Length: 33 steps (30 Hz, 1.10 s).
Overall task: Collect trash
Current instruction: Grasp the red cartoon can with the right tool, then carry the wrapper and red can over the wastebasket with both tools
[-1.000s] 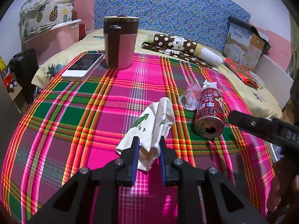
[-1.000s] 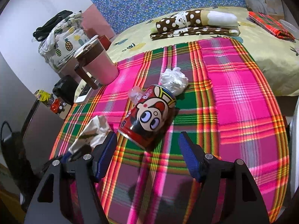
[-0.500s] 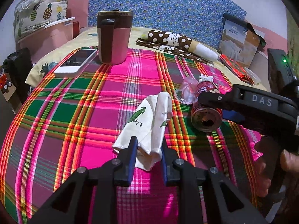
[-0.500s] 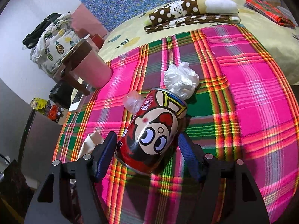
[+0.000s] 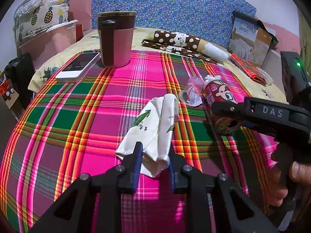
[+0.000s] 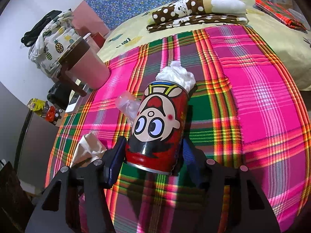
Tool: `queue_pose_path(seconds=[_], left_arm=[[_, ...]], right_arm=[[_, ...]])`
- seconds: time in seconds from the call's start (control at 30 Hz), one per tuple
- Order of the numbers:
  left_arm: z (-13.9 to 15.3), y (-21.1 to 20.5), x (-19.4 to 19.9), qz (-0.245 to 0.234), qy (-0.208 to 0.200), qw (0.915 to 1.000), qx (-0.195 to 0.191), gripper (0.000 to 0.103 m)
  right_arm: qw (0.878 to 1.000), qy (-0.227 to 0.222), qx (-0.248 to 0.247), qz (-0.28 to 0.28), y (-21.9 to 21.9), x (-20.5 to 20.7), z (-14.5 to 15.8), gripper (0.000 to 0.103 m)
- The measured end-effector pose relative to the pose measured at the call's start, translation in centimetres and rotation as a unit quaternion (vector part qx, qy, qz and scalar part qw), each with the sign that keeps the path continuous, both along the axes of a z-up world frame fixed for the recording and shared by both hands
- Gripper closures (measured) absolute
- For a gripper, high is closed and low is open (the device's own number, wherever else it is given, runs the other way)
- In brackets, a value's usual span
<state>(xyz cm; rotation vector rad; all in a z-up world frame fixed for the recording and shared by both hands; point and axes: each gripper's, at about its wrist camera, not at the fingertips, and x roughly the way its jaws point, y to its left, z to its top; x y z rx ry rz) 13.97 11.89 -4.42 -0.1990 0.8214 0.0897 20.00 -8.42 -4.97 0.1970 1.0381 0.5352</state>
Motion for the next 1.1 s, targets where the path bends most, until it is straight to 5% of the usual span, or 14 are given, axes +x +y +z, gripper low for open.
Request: queue_pose_path(seconds=[0.67, 1.1], left_arm=[[0.4, -3.9, -2.6, -0.037, -0.001, 0.999, -0.024, 0.082], [2.0, -10.5, -2.9, -0.1, -0.004, 0.9946, -0.027, 0.082]], right_arm=[[0.999, -0.027, -0.04, 0.018, -4.1, -4.5, 0.5, 0.044], [0.997, -0.053, -0.047, -0.018, -9.4, -6.8, 1.9, 0.044]])
